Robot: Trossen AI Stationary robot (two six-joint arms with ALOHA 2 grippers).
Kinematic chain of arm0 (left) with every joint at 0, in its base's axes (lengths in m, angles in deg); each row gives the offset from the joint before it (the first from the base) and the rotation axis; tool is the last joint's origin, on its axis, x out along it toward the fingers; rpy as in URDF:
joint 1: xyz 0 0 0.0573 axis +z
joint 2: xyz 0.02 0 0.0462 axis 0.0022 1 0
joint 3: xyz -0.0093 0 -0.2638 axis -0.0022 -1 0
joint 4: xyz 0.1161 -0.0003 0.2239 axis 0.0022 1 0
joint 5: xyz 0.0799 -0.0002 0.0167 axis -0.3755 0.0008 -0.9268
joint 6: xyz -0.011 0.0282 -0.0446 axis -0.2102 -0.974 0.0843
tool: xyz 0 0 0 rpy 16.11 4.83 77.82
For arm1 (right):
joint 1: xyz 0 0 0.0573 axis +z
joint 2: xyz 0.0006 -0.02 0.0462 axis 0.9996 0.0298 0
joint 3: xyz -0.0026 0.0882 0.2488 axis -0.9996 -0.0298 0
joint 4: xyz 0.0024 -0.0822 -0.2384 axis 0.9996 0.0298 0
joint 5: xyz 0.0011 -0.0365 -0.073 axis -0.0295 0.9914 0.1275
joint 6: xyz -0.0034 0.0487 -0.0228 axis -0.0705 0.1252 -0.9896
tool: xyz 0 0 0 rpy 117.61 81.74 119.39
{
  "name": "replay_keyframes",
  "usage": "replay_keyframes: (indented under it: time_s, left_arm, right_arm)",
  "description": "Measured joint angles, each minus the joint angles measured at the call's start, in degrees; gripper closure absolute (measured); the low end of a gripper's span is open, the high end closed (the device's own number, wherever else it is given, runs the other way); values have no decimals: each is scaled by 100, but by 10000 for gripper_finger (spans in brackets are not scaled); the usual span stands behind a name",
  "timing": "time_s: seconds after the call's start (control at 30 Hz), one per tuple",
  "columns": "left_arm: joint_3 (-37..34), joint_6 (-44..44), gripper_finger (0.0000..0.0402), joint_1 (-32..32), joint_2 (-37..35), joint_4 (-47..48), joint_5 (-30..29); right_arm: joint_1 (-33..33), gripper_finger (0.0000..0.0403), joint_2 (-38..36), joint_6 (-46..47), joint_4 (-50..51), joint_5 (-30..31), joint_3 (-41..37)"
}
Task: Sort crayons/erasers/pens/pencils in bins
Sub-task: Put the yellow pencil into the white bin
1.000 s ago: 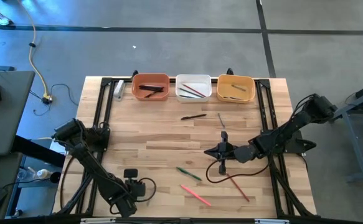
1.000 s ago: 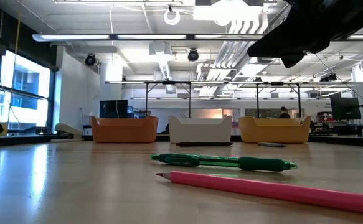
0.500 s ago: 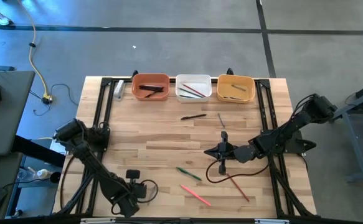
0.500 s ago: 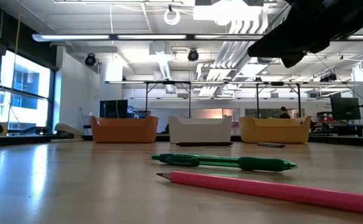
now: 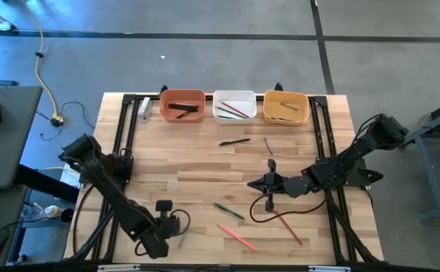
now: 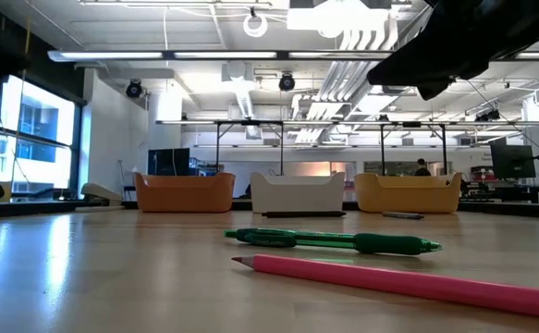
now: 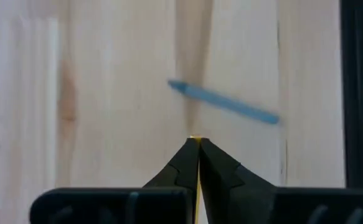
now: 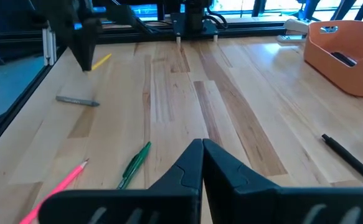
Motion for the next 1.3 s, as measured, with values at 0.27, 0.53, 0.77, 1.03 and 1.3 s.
replay_keyframes:
  time_s: [0.27,0.53,0.77,1.03,1.3]
  left_arm:
    - [7,-7,401,274,-885,-59,-675]
    - [11,-396,401,569,-1590,-465,-1241]
    - [10,-939,401,871,-1762,-934,-1343]
    - [11,-1217,401,1064,-1701,-1100,-1237]
    - [11,-1408,401,1098,-1701,-1249,-1276]
  right_arm:
    - [-131,402,0,-100,-80,-5,0]
    - [-498,402,567,-415,-1479,-953,-7]
    - [-780,393,1929,-288,-3503,-1532,139]
    - [-981,321,3298,112,-3535,-2025,1173]
    - [-1009,269,4099,-92,-3548,-3060,2608]
